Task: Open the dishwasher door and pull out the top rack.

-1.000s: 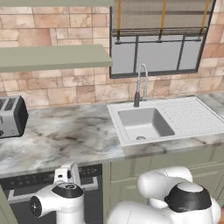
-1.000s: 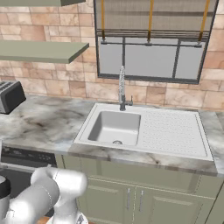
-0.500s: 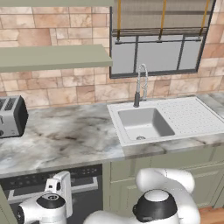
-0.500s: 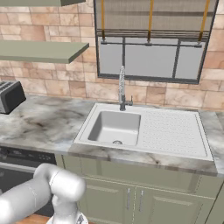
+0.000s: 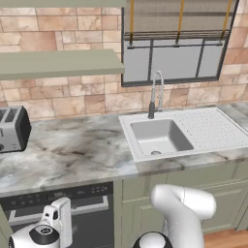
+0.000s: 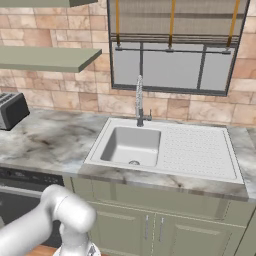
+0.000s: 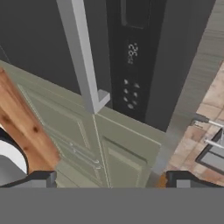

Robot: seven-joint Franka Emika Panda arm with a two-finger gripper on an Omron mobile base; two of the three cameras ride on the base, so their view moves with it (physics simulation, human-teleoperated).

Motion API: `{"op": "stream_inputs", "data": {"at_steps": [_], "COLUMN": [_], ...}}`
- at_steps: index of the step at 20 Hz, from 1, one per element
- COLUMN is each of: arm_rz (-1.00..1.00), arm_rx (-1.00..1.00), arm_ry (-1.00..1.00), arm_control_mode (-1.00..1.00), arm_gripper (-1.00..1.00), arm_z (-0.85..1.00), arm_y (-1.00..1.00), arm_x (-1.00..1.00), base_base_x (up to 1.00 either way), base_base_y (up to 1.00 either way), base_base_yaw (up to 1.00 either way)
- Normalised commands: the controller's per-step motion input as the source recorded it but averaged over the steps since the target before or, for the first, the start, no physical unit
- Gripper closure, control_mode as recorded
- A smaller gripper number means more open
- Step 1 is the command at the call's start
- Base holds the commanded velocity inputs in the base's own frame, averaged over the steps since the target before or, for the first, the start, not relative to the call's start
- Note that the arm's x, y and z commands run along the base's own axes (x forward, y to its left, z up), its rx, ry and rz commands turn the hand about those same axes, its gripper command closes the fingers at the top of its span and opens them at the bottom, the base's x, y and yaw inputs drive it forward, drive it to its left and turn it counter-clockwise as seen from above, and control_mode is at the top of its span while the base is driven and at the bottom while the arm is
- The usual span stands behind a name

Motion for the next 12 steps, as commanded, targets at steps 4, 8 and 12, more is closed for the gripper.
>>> {"op": "stream_inputs", "data": {"at_steps": [4,8,12], "arm_rz": [0.00,0.01,0.01], "arm_rx": [0.00,0.00,0.00], "arm_ry": [-0.01,-0.01,-0.01], "arm_control_mode": [-1.00,-1.00,-1.00], "arm_gripper": [-1.00,-1.00,-1.00], "arm_z": [-0.29,-0.40,-0.46], "arm_y": [0.00,0.00,0.00], "arm_x": [0.25,0.40,0.38], "base_base_x": [0.00,0.00,0.00], "base_base_y": [0.00,0.00,0.00], "base_base_yaw": [0.00,0.00,0.00]}}
